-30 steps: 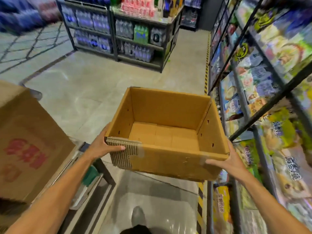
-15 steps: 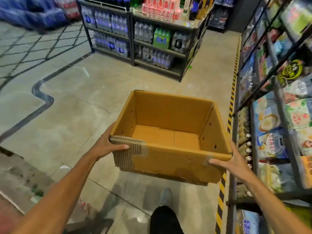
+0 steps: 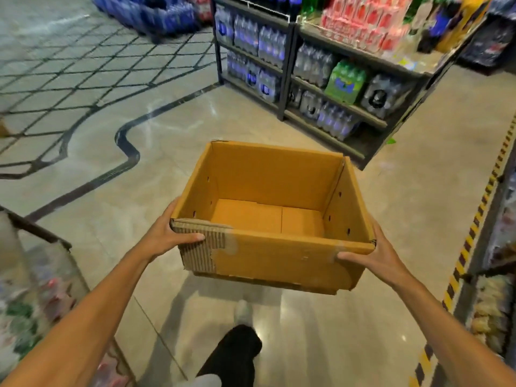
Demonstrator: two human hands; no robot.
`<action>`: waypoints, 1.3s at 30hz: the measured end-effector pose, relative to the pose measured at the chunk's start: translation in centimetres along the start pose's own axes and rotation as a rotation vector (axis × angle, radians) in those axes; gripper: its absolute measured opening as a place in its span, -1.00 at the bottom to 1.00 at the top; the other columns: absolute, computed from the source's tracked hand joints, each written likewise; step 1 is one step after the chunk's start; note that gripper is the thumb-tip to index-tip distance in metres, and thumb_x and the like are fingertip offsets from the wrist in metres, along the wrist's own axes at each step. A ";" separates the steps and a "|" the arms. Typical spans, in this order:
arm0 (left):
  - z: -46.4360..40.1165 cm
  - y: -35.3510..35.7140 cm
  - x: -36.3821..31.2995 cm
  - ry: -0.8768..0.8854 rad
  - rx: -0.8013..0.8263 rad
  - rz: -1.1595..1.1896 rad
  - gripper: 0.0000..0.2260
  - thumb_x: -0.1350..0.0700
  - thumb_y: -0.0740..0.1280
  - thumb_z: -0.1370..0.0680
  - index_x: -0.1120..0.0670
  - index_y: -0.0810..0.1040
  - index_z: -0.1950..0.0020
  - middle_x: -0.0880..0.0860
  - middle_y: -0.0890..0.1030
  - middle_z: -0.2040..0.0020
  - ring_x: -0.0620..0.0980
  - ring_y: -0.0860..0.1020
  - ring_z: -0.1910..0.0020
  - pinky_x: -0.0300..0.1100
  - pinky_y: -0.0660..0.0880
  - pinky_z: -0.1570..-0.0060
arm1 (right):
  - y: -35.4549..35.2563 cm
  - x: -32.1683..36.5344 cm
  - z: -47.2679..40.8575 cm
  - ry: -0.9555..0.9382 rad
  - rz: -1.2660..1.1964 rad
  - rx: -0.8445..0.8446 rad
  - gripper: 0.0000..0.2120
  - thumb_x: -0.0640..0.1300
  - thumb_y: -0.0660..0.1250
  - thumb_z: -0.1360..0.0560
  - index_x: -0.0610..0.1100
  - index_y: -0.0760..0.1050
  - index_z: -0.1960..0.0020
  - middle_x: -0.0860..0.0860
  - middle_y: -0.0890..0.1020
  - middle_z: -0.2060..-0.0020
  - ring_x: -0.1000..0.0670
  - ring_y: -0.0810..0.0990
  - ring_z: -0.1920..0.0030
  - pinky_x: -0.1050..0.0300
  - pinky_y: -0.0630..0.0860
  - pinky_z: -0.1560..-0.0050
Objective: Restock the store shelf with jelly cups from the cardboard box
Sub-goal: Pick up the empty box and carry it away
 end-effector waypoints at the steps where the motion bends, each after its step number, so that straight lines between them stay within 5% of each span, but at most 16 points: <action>1: -2.2 -0.6 -0.2 0.003 -0.018 0.010 -0.17 0.12 0.62 -0.38 -0.30 0.26 -0.48 -0.36 0.54 -0.21 -0.31 0.57 -0.16 -0.31 0.62 0.11 | 0.0 0.5 -3.1 -0.014 0.002 0.016 -0.02 0.07 0.64 -0.30 0.37 0.12 -0.52 0.32 0.44 -0.36 0.09 0.52 -0.32 -0.03 0.63 -0.16; 4: -9.2 -2.9 -0.5 0.002 -0.050 0.032 -0.15 0.15 0.62 -0.38 -0.25 0.24 -0.51 -0.41 0.55 -0.15 -0.36 0.57 -0.12 -0.35 0.61 0.13 | -0.1 2.2 -11.9 -0.026 0.010 0.049 0.00 0.10 0.66 -0.29 0.38 0.11 -0.51 0.29 0.44 -0.37 0.05 0.52 -0.34 -0.12 0.62 -0.19; 7: -16.3 -6.1 -1.3 -0.038 -0.080 0.070 -0.09 0.11 0.65 -0.33 -0.23 0.24 -0.54 -0.24 0.59 -0.23 -0.23 0.60 -0.17 -0.12 0.63 -0.08 | -0.3 4.9 -20.9 -0.028 0.010 0.074 0.02 0.18 0.66 -0.24 0.39 0.12 -0.51 0.31 0.46 -0.36 0.06 0.53 -0.33 -0.06 0.64 -0.15; 16: -37.3 -13.4 -4.9 -0.073 -0.113 0.077 -0.04 -0.14 0.67 -0.24 -0.29 0.22 -0.52 -0.12 0.48 -0.38 -0.01 0.51 -0.34 0.14 0.59 -0.18 | -1.0 10.8 -46.7 -0.061 0.022 0.168 0.05 0.01 0.69 -0.28 0.39 0.10 -0.53 0.25 0.45 -0.38 0.03 0.52 -0.34 -0.15 0.62 -0.18; 21: -50.3 -16.8 -5.9 -0.098 -0.162 0.075 -0.08 -0.11 0.66 -0.27 -0.30 0.23 -0.51 -0.16 0.50 -0.38 -0.05 0.53 -0.31 0.11 0.59 -0.17 | -0.8 11.9 -62.6 -0.066 -0.001 0.211 0.07 0.07 0.70 -0.24 0.37 0.11 -0.53 0.23 0.47 -0.36 0.04 0.53 -0.31 -0.02 0.63 -0.12; 28: -67.1 -22.9 -9.0 -0.150 -0.242 0.068 -0.01 -0.21 0.66 -0.20 -0.29 0.21 -0.52 -0.16 0.52 -0.36 -0.08 0.55 -0.29 0.06 0.63 -0.11 | -0.7 17.9 -85.4 -0.151 -0.048 0.319 0.05 -0.14 0.68 -0.25 0.28 0.17 -0.53 0.13 0.53 -0.34 0.09 0.58 -0.29 0.02 0.63 -0.19; 34: -79.6 -28.6 -11.1 -0.134 -0.318 0.105 -0.20 0.18 0.58 -0.41 -0.22 0.25 -0.50 -0.29 0.57 -0.23 -0.20 0.59 -0.20 -0.26 0.63 0.11 | 1.3 24.5 -102.4 -0.197 -0.044 0.392 -0.02 -0.24 0.64 -0.29 0.30 0.19 -0.46 0.13 0.54 -0.30 0.23 0.60 -0.18 0.32 0.59 0.00; 37: -86.4 -31.7 -10.9 -0.122 -0.326 0.106 -0.26 0.31 0.52 -0.45 -0.20 0.28 -0.45 -0.30 0.60 -0.16 -0.21 0.60 -0.17 -0.26 0.63 0.11 | 3.2 26.9 -110.7 -0.218 -0.054 0.432 -0.02 -0.24 0.62 -0.29 0.25 0.20 -0.50 0.11 0.55 -0.33 0.08 0.60 -0.26 0.21 0.62 -0.07; 39: -91.0 -34.6 -10.0 -0.137 -0.335 0.122 -0.21 0.17 0.60 -0.39 -0.19 0.28 -0.48 -0.18 0.59 -0.22 -0.11 0.60 -0.21 -0.15 0.65 0.03 | 4.7 28.6 -116.4 -0.215 -0.043 0.442 0.02 -0.23 0.64 -0.29 0.24 0.17 -0.55 0.15 0.55 -0.34 0.05 0.58 -0.30 0.11 0.63 -0.14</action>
Point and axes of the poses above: each hand's wrist, its own z-axis away from the middle knuckle, its own y-axis out of the palm, x = y × z, the point moved 5 cm from there along -z, towards the middle knuckle
